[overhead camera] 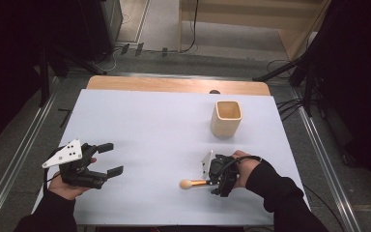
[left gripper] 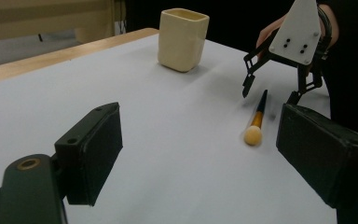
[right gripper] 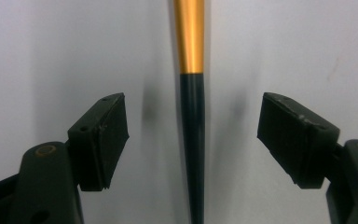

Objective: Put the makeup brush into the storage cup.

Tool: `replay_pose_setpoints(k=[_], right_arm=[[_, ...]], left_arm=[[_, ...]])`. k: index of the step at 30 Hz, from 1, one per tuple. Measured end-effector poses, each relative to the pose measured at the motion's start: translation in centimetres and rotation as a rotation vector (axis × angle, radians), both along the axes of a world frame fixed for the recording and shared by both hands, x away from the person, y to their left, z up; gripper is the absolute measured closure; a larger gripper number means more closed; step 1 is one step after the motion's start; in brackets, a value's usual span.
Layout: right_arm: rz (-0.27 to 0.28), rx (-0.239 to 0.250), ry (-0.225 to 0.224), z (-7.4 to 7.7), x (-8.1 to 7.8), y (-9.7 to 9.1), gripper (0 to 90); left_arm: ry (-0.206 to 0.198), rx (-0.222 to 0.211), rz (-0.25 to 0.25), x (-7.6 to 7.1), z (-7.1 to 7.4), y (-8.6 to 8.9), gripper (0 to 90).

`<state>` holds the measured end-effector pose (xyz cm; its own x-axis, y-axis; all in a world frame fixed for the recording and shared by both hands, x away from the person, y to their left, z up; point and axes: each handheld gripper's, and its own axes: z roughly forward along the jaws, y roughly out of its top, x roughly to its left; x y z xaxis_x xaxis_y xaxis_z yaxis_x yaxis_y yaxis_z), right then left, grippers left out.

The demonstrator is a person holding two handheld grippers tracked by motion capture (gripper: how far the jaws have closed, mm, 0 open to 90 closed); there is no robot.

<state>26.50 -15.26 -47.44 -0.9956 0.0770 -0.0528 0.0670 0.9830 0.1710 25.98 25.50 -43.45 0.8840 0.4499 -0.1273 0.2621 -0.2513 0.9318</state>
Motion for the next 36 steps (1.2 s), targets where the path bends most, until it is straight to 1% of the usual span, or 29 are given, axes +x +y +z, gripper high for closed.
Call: replay_pose_setpoints(k=[3,5,7,9,10,11,13,16,18,19,20,22,23,25,26,27,29,31,33,36], right_arm=[[0.002,-0.016,0.005,-0.3,0.1,0.0,26.9],[0.001,-0.015,0.005,-0.5,0.1,0.0,28.2],[-0.011,-0.019,0.013,-0.7,0.1,0.0,28.5],[0.002,-0.034,0.012,-0.9,0.2,-0.1,29.1],[0.003,-0.029,0.011,-1.1,0.3,-0.1,29.4],[-0.005,-0.040,0.019,-1.2,0.3,0.0,29.5],[-0.009,-0.036,0.031,-1.2,0.5,0.0,30.0],[-0.024,-0.036,0.037,-1.1,0.7,0.0,33.7],[-0.019,-0.044,0.035,-1.1,0.6,0.0,36.2],[-0.008,-0.049,0.032,-1.0,0.7,0.1,37.6],[0.003,-0.044,0.031,-1.0,0.7,0.1,40.4],[0.010,-0.055,0.036,-0.9,0.6,0.2,47.1],[0.001,-0.060,0.037,-0.8,0.6,0.3,49.5],[0.007,-0.064,0.033,-0.7,0.7,0.4,58.1],[0.006,-0.063,0.039,-0.7,0.7,0.4,60.8],[-0.002,-0.060,0.041,-0.7,0.7,0.4,63.0],[-0.018,-0.068,0.045,-0.6,0.9,0.5,69.2],[-0.039,-0.071,0.053,-0.6,1.1,0.6,72.9],[-0.024,-0.073,0.055,-0.6,1.4,0.7,75.7],[-0.023,-0.070,0.061,-0.6,1.4,0.6,78.7]], left_arm=[[0.000,0.003,-0.001,0.0,0.0,0.0,15.2],[0.000,0.000,-0.001,0.0,0.0,0.0,15.2],[0.000,0.000,-0.001,0.0,0.0,0.0,15.2],[0.000,0.001,-0.002,0.0,0.0,0.0,15.2],[0.000,0.000,-0.001,0.0,0.0,0.0,15.2],[0.001,0.002,-0.002,0.0,0.0,0.0,15.2],[0.000,0.002,-0.001,0.0,0.0,-0.1,15.2],[0.001,0.002,-0.003,0.0,0.0,-0.1,15.2],[0.001,0.002,-0.003,0.0,0.0,-0.1,15.3],[0.002,0.003,-0.002,0.0,0.0,-0.1,15.2],[0.002,0.002,-0.002,0.0,0.0,-0.1,15.2],[0.002,0.003,-0.002,0.0,0.0,-0.1,15.2],[0.002,0.002,-0.003,0.0,0.0,-0.1,15.2],[0.003,0.003,-0.004,0.0,0.0,-0.1,15.2],[0.003,0.003,-0.004,0.0,0.0,-0.1,15.3],[0.003,0.001,-0.003,0.0,0.0,-0.1,15.3],[0.004,0.001,-0.004,0.0,0.0,-0.1,15.3],[0.006,0.003,-0.006,0.0,0.0,-0.1,15.3],[0.007,0.008,-0.007,0.0,0.0,-0.2,15.3],[0.016,0.011,-0.012,0.0,0.0,-0.2,15.3]])
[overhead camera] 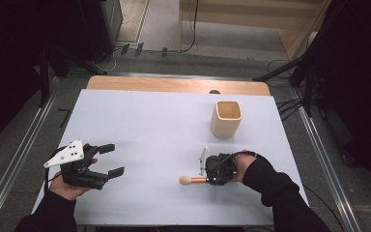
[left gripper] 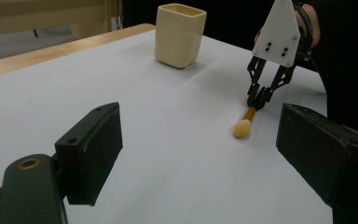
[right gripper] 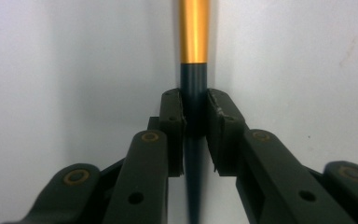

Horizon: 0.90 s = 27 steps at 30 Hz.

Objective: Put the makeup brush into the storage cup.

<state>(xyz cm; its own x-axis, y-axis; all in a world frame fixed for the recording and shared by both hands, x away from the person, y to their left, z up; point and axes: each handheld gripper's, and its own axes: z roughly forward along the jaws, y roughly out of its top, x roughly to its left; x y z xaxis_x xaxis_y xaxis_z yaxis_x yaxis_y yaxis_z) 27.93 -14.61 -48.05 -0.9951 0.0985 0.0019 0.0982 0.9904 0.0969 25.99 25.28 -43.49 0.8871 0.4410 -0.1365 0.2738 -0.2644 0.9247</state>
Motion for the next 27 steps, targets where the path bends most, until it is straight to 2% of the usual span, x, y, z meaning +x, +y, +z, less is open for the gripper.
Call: replay_pose_setpoints(k=[4,20,27], right_arm=[[-0.010,0.008,0.023,0.0,0.2,-0.1,79.1],[0.006,0.018,0.046,0.2,0.6,-0.4,79.2],[-0.039,0.083,0.074,1.5,0.8,-1.1,79.2]], left_arm=[[0.002,0.001,0.000,0.0,0.0,0.0,15.3],[0.010,0.002,0.002,0.1,0.0,0.1,15.4],[0.008,0.008,0.006,0.1,0.0,0.1,15.4]])
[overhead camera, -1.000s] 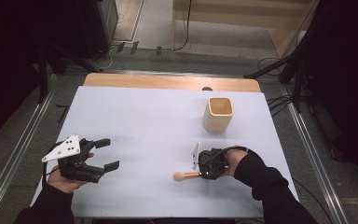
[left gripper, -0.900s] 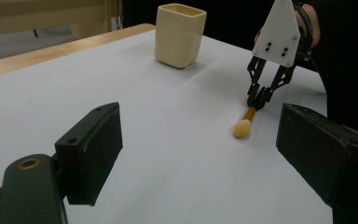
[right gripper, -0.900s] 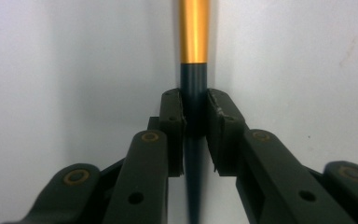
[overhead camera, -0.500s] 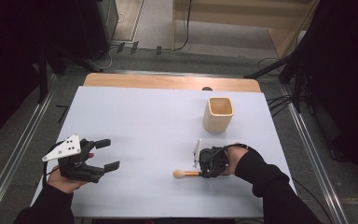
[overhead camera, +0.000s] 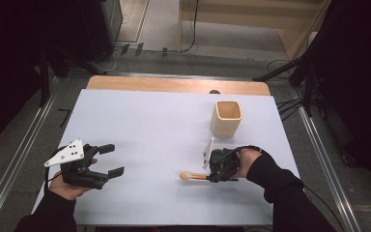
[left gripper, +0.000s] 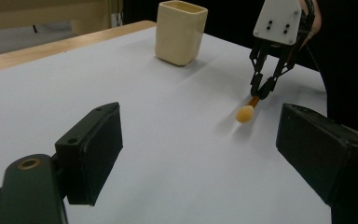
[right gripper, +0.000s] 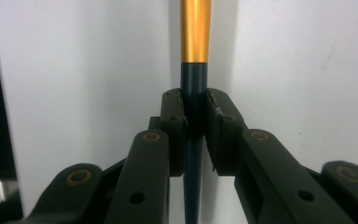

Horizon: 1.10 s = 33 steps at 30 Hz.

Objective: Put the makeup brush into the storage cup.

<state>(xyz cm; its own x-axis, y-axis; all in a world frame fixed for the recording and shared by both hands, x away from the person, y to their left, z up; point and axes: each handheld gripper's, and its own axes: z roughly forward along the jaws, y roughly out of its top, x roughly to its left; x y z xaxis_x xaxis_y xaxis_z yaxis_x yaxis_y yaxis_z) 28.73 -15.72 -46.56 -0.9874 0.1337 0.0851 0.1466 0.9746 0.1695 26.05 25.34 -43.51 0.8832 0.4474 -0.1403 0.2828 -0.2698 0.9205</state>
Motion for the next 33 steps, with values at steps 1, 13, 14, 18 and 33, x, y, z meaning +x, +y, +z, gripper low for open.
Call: replay_pose_setpoints(k=[1,13,14,18,33], right_arm=[[-0.017,0.022,0.001,0.3,0.0,-0.1,79.2],[-0.155,0.278,0.021,3.4,-0.1,-1.8,79.3],[-0.167,0.281,0.031,3.5,-0.1,-1.9,79.3],[-0.220,0.347,0.034,3.8,0.0,-2.5,79.2],[-0.461,0.618,0.084,3.1,-0.1,-4.7,79.3]], left_arm=[[-0.002,0.001,0.003,0.0,0.0,0.0,15.4],[0.010,-0.009,0.003,0.0,0.0,0.0,15.5],[0.014,-0.014,0.004,0.0,0.0,0.0,15.4],[0.025,-0.020,0.004,0.0,0.0,0.0,15.4],[0.115,-0.043,0.024,0.5,0.0,-0.1,14.7]])
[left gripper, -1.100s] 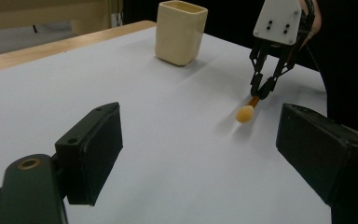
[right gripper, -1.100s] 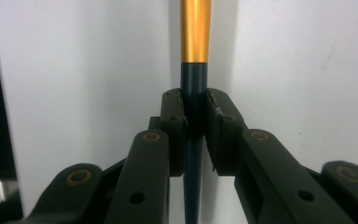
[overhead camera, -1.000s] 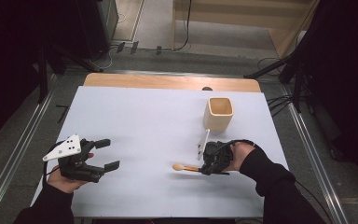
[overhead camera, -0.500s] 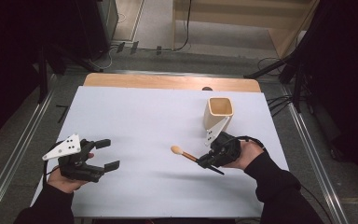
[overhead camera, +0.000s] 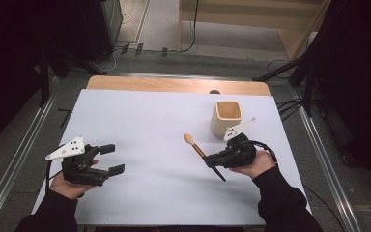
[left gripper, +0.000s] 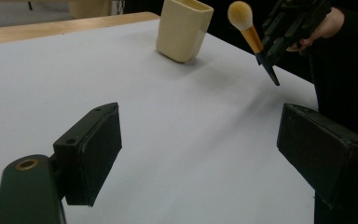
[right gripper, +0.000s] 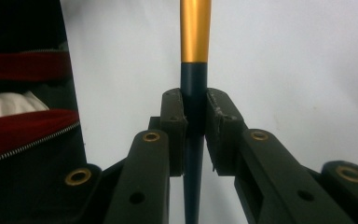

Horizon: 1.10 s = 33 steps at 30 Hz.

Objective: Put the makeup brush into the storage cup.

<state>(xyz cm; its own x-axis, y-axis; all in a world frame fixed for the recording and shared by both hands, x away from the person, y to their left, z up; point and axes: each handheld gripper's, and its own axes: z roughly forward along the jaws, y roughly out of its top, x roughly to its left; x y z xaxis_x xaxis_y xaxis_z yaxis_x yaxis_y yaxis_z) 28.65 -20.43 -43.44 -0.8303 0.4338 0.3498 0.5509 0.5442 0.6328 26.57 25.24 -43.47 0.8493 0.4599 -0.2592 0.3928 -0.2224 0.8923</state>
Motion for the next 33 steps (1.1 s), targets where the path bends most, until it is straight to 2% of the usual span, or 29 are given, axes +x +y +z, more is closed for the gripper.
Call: replay_pose_setpoints(k=[5,9,16,20,26,33], right_arm=[[-0.060,0.040,-0.011,-0.3,-0.2,-0.1,79.3],[-0.092,0.080,-0.019,-0.5,-0.3,-0.1,79.3],[-0.174,0.128,-0.045,-0.5,-0.8,-0.1,79.2],[-0.200,0.159,-0.050,-0.5,-1.0,0.0,79.2],[-0.212,0.178,-0.057,-0.9,-1.3,0.7,79.3],[-0.202,0.199,-0.063,-1.0,-1.5,1.4,79.3]], left_arm=[[0.015,-0.019,0.007,0.1,0.1,0.0,14.5],[0.024,-0.015,0.016,0.0,0.3,-0.2,14.9],[0.028,-0.023,-0.001,0.0,0.4,-0.9,14.9],[0.029,-0.023,-0.008,-0.1,0.6,-1.5,14.8],[0.027,-0.017,-0.028,0.0,0.8,-2.3,14.8],[0.020,-0.009,-0.053,0.4,0.9,-3.6,14.9]])
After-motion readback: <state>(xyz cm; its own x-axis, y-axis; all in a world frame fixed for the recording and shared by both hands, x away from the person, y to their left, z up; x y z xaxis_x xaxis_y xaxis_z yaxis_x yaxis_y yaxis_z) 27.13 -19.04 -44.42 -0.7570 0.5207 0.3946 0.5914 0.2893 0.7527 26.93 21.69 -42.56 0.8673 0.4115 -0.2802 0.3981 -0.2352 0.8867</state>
